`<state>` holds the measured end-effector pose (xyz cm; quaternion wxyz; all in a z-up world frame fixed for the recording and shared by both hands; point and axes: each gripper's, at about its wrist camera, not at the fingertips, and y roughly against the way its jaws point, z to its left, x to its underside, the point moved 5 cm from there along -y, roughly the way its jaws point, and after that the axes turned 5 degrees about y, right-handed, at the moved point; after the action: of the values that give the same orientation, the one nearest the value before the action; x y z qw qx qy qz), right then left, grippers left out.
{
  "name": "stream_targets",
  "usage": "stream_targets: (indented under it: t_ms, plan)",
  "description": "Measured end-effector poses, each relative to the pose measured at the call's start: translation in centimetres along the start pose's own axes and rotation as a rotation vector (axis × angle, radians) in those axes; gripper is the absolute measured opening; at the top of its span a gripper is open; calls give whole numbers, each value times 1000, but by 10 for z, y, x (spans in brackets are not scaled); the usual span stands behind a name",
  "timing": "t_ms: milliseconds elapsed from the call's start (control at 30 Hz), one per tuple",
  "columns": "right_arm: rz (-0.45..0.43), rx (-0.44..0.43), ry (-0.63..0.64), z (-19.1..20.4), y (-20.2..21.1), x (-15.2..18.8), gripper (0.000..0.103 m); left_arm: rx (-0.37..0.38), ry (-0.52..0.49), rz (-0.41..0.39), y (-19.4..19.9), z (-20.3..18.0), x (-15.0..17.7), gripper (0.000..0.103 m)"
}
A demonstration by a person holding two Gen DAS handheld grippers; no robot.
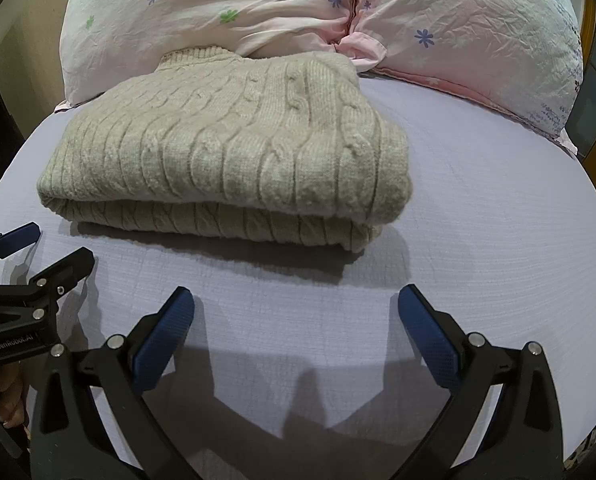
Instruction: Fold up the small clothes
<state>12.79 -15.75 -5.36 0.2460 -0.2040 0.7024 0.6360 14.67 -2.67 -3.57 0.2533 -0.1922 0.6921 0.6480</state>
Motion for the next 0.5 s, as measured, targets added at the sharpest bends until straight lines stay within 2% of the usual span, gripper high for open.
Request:
stream_targets:
  t_ms: [500]
  plan:
    - [-1, 1, -1, 0, 0, 1, 101, 0, 0, -2, 0, 1, -1, 102]
